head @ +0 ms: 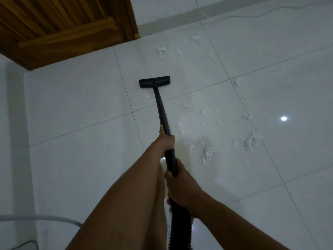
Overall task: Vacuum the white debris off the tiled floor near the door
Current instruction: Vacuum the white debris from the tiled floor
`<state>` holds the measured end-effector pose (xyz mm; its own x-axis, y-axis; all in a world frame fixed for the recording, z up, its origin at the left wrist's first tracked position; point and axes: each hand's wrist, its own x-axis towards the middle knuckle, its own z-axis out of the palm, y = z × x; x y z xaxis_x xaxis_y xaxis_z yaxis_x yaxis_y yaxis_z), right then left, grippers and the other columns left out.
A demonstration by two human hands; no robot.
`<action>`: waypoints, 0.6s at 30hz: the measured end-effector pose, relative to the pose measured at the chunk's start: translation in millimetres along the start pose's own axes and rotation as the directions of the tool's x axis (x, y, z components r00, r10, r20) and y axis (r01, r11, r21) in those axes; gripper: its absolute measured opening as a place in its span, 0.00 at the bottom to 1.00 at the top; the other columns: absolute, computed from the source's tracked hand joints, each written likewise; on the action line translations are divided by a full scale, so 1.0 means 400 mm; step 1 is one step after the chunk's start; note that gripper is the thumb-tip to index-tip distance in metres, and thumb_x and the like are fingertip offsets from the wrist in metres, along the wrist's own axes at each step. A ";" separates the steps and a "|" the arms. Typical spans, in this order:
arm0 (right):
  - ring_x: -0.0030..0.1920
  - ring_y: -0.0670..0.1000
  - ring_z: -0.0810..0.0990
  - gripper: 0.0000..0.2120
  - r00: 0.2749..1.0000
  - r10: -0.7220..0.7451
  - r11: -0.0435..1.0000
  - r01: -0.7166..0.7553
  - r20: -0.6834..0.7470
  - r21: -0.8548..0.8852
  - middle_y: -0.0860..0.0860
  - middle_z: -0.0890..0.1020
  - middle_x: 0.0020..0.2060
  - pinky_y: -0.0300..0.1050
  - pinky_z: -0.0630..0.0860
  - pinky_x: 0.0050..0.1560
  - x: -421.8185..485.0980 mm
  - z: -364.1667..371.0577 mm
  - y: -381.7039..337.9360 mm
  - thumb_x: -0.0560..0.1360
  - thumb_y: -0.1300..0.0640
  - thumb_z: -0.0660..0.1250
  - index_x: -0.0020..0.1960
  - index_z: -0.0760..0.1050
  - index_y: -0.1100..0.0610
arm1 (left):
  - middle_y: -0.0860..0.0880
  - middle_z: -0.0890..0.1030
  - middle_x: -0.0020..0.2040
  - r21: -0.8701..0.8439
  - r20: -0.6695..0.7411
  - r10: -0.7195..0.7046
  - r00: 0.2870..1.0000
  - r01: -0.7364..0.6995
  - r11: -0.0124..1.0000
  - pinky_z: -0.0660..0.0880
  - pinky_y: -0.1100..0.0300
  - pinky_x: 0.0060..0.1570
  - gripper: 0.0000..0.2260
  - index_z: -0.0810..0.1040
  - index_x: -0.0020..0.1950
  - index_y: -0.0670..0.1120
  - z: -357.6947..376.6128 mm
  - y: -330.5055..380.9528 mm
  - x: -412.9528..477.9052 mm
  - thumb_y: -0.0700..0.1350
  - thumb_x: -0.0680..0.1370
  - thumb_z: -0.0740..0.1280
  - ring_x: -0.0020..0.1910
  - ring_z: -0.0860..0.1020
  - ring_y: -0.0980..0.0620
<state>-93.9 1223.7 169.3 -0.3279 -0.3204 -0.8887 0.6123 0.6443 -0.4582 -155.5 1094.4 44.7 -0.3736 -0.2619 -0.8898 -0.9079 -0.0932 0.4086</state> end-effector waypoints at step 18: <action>0.37 0.50 0.80 0.22 0.999 -0.014 0.998 0.012 -0.029 -0.055 0.53 0.80 0.46 0.59 0.85 0.51 0.055 -0.047 -0.047 0.85 0.49 0.57 0.77 0.58 0.40 | 0.38 0.74 0.68 0.023 0.018 -0.005 1.000 0.005 1.000 0.78 0.51 0.46 0.36 0.35 0.80 0.62 0.009 0.082 0.041 0.45 0.83 0.56 0.54 0.78 0.42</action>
<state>-126.4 1217.5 158.7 -0.3568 -0.3093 -0.8815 0.5676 0.6777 -0.4675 -192.0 1090.6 42.7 -0.3720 -0.2443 -0.8955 -0.9139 -0.0726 0.3994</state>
